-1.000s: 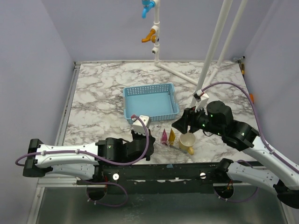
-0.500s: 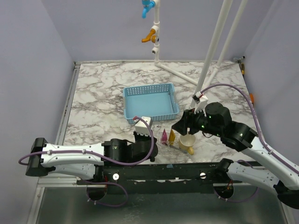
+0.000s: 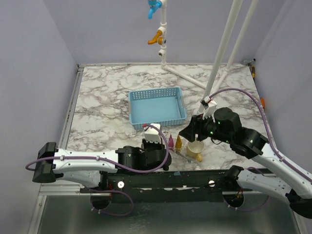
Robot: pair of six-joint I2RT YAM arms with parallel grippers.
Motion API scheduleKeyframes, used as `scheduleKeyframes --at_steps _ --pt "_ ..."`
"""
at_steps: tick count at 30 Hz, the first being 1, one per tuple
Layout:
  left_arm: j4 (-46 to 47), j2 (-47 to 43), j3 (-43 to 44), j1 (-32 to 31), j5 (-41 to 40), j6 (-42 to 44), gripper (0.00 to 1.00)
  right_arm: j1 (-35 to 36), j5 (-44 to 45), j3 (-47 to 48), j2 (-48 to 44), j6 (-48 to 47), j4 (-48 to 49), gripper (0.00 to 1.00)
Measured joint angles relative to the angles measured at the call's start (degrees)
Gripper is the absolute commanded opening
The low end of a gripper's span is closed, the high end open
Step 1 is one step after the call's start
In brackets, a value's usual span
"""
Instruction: Prepare toiletry sets of a toothbrush and toothpaste on the tray
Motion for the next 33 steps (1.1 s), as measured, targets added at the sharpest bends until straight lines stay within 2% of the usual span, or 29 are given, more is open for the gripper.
scheduleKeyframes --at_steps 14,16,18,33 --pt "-0.04 0.66 0.00 -0.24 -1.20 -2.23 0.00 0.00 0.00 -0.63 -0.42 0.00 0.02 0.62" --pt "-0.17 0.66 0.02 -0.24 -1.20 -2.60 0.10 0.00 -0.02 -0.70 -0.42 0.00 0.02 0.63" --pt "-0.31 0.70 0.02 -0.24 -1.20 -2.84 0.15 0.00 -0.07 -0.85 -0.42 0.00 0.02 0.63" --pt "-3.02 0.98 0.02 -0.24 -1.18 -3.26 0.24 0.00 -0.59 -1.03 -0.24 0.02 0.04 0.64"
